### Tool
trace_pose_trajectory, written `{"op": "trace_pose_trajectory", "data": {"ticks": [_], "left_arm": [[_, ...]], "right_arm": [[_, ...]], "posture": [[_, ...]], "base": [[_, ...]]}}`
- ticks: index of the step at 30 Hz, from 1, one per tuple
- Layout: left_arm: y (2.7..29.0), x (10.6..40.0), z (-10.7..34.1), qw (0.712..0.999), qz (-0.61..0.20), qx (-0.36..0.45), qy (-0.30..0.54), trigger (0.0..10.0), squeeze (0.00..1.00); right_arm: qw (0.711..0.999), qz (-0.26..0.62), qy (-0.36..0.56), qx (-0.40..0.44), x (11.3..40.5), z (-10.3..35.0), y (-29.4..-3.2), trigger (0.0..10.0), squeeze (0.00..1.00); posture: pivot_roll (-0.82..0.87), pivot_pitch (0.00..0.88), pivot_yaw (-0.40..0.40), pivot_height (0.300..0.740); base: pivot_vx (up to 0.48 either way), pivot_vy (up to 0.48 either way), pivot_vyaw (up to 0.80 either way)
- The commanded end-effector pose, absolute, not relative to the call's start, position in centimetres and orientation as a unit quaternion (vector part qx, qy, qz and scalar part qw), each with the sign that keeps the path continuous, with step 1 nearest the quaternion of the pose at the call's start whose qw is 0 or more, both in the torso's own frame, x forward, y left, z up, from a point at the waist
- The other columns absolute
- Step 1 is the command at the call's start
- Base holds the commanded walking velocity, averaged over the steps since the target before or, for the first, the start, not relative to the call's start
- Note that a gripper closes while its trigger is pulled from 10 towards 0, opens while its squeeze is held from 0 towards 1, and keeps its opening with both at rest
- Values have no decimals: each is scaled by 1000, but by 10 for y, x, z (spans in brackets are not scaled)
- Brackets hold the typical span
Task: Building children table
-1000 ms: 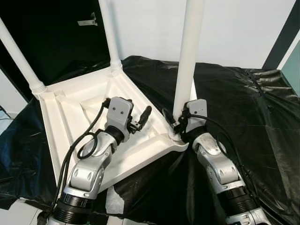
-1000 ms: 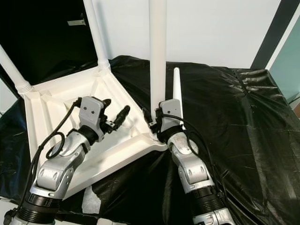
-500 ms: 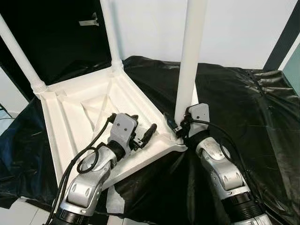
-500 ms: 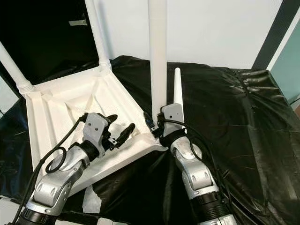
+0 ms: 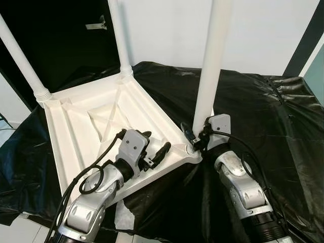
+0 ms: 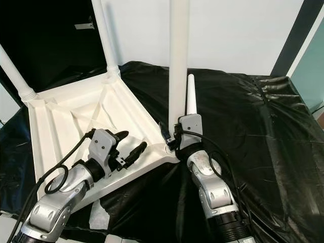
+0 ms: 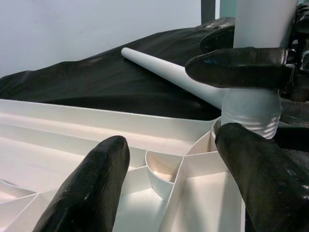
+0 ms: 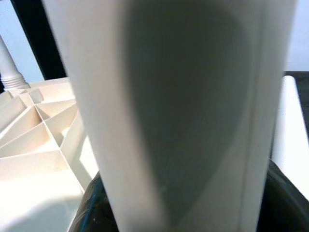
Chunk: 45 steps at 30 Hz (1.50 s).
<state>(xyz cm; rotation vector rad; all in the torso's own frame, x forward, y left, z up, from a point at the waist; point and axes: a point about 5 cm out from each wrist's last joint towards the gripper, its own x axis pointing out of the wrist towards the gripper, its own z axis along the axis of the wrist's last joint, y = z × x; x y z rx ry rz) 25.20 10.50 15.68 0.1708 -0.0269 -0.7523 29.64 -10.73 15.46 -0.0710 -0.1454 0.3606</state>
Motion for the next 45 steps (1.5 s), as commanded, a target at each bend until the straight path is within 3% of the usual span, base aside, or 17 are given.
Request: {"op": "trace_pose_trajectory", "data": {"ticks": [1, 16, 29, 41, 45], "left_arm": [[100, 246, 157, 898, -430, 88, -7, 10000, 0], [98, 243, 157, 896, -435, 91, -4, 10000, 0], [96, 244, 159, 898, -430, 88, -5, 10000, 0], [96, 246, 162, 899, -430, 89, -8, 10000, 0], [97, 247, 164, 899, -428, 89, -10, 10000, 0]], "right_arm": [[985, 166, -38, -32, 298, 142, -114, 10000, 0], [967, 252, -24, -43, 297, 140, -88, 10000, 0], [981, 194, 0, 16, 312, 140, -105, 10000, 0], [978, 209, -3, -7, 310, 138, -100, 10000, 0], [968, 245, -15, -57, 302, 132, -93, 10000, 0]], "posture": [[5, 0, 5, 740], [13, 0, -2, 740], [7, 0, 4, 740], [9, 0, 4, 740], [13, 0, 8, 740]], "base": [[0, 0, 0], [0, 0, 0], [0, 0, 0], [0, 0, 0], [0, 0, 0]]}}
